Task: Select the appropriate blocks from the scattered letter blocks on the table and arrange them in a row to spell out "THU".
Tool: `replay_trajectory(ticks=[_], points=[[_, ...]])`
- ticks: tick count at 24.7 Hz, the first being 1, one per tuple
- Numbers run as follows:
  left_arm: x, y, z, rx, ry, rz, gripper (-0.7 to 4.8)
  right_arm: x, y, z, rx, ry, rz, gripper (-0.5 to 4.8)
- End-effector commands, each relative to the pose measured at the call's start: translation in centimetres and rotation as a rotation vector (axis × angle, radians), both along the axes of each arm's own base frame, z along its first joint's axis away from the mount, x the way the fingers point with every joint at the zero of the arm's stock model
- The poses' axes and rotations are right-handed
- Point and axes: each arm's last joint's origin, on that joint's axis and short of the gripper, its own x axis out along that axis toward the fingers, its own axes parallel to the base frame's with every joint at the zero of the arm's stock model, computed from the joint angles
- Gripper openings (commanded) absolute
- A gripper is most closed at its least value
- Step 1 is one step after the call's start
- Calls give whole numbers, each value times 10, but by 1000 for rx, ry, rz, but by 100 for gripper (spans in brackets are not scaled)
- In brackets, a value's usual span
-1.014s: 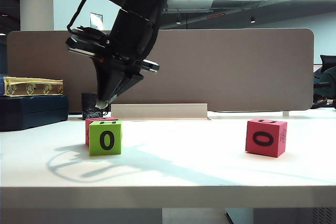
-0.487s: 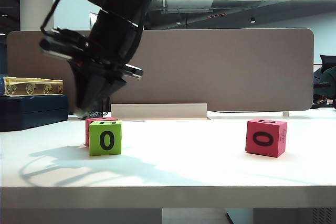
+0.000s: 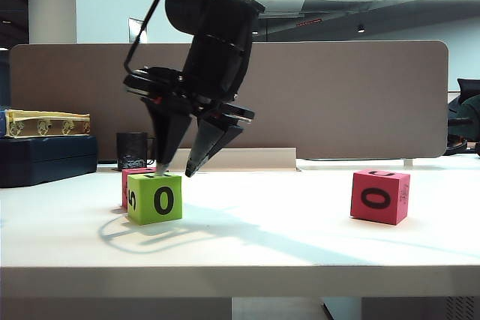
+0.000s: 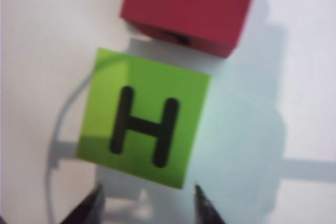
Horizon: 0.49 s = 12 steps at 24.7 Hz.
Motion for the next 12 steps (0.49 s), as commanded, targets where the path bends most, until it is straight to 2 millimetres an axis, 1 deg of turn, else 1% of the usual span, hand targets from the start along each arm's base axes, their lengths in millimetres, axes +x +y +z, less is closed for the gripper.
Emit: replay_trajectory(ticks=[1, 2, 5, 8, 10, 12], points=[[0, 0, 2, -7, -18, -1, -6, -4, 5, 4, 18, -11, 12, 320], [0, 0, 2, -7, -18, -1, -6, -6, 8, 4, 21, -15, 19, 339], [0, 0, 2, -8, -17, -3, -6, -7, 10, 4, 32, -23, 24, 339], [0, 0, 2, -8, -17, -3, -6, -9, 19, 6, 69, -59, 28, 339], [0, 0, 2, -8, -16, -3, -6, -10, 22, 7, 79, -69, 27, 339], [0, 0, 2, -8, -16, -3, -6, -10, 23, 4, 82, -67, 22, 339]])
